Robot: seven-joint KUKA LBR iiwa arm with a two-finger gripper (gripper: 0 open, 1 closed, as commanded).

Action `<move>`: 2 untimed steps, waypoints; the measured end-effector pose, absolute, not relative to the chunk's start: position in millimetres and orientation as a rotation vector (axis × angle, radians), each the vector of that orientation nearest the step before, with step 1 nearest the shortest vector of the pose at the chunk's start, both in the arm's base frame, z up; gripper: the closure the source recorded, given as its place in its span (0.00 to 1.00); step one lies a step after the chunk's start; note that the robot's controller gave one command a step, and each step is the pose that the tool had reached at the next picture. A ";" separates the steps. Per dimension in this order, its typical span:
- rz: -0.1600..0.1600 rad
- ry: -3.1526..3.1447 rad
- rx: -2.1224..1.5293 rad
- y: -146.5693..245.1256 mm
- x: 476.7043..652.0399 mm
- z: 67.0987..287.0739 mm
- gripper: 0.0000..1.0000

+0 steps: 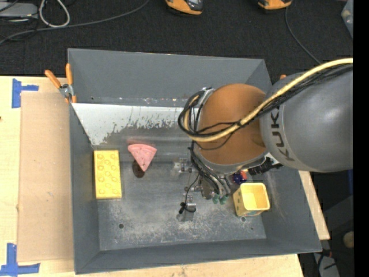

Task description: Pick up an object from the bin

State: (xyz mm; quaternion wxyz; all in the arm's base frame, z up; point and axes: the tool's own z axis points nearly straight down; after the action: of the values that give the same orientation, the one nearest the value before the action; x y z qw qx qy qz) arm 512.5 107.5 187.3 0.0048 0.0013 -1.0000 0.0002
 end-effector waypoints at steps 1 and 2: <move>-0.001 -3.140 -0.002 107.2 515.0 190.6 0.00; -0.005 -3.146 0.068 201.2 584.8 111.2 0.00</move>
Offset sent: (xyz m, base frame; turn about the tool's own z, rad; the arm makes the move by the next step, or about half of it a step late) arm 0.0997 0.1348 -0.1173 -0.0597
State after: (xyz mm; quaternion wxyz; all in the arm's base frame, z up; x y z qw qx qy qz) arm 584.8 201.2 111.2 -0.0025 0.0215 -0.9998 -0.0015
